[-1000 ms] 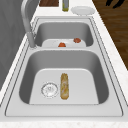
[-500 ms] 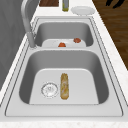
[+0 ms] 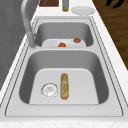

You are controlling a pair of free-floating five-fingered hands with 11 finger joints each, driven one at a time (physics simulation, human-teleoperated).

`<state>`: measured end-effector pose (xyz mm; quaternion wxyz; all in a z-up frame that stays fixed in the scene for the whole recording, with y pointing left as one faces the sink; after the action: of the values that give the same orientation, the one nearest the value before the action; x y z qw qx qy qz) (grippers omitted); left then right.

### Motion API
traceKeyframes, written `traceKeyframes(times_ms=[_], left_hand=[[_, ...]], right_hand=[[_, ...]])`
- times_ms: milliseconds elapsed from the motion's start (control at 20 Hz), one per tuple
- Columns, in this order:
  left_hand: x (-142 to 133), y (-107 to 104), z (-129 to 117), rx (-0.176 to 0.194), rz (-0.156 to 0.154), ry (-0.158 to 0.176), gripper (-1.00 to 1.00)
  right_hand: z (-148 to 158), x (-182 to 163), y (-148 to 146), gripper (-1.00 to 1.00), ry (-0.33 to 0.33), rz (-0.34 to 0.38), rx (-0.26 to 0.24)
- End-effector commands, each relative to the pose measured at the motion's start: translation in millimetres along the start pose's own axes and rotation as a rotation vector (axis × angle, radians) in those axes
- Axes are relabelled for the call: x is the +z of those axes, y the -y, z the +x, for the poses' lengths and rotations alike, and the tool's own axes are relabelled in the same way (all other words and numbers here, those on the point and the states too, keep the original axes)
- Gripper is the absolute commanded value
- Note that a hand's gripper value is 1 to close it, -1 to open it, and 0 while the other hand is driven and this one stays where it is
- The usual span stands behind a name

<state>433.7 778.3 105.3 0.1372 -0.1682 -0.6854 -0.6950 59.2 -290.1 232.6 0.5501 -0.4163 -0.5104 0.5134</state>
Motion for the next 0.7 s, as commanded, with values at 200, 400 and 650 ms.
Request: traceKeyframes(times_ms=[200,400,650], left_hand=[[-3.9,-7.7,-16.9,0.018,-0.012,-0.009,-1.00],[-12.1,-15.2,-26.1,0.039,-0.010,-0.033,-1.00],[-21.8,-19.6,-28.5,0.055,-0.023,-0.028,-1.00]], right_hand=[[0.0,0.0,0.0,0.00,0.000,0.000,0.000],[0.0,0.0,0.0,0.00,0.000,0.000,0.000],[0.0,0.0,0.0,0.00,0.000,0.000,0.000]])
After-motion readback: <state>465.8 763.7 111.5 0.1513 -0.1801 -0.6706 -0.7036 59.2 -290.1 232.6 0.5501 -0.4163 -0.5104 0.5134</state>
